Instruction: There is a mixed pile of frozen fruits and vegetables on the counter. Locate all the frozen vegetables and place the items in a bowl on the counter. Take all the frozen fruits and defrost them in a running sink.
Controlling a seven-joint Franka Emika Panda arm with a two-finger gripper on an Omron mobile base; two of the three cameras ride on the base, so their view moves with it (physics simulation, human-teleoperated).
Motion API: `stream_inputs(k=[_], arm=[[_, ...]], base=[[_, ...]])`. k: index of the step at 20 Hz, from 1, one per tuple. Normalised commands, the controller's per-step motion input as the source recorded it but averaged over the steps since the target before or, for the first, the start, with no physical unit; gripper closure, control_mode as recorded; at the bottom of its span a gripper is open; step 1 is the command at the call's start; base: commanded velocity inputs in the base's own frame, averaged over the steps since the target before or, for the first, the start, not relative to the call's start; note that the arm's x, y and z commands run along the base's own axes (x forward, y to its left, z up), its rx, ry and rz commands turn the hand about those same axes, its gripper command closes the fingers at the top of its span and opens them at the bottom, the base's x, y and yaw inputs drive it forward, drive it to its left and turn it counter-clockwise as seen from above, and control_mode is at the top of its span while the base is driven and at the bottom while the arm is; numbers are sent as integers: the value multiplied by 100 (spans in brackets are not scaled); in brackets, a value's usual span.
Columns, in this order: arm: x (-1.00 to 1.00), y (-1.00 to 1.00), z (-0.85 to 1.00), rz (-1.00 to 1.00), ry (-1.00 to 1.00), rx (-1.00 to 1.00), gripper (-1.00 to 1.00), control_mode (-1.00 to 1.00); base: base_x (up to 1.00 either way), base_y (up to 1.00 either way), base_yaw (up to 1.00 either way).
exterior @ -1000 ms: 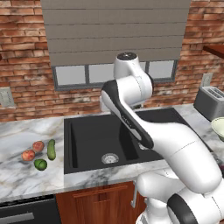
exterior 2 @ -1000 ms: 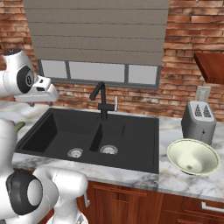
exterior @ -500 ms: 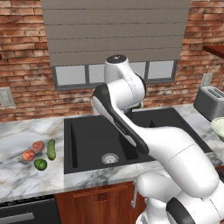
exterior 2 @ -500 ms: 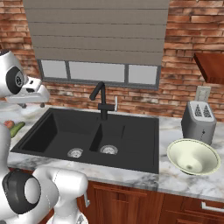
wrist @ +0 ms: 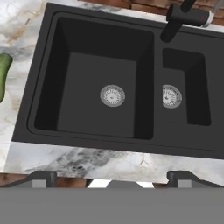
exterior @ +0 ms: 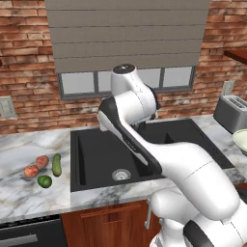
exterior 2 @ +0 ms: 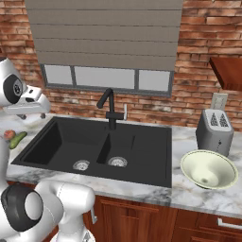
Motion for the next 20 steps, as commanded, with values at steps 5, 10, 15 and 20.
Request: stream_inputs(k=[5, 10, 15, 20], arm=[[-23, 5, -14, 0, 0, 0, -100, -100], [-18, 31, -11, 0, 0, 0, -100, -100], [-9, 36, -14, 0, 0, 0, -100, -100], [-2, 42, -10, 0, 1, 0, -100, -100]], base=[[0, 0, 0], [0, 0, 0], [0, 0, 0], [0, 0, 0]])
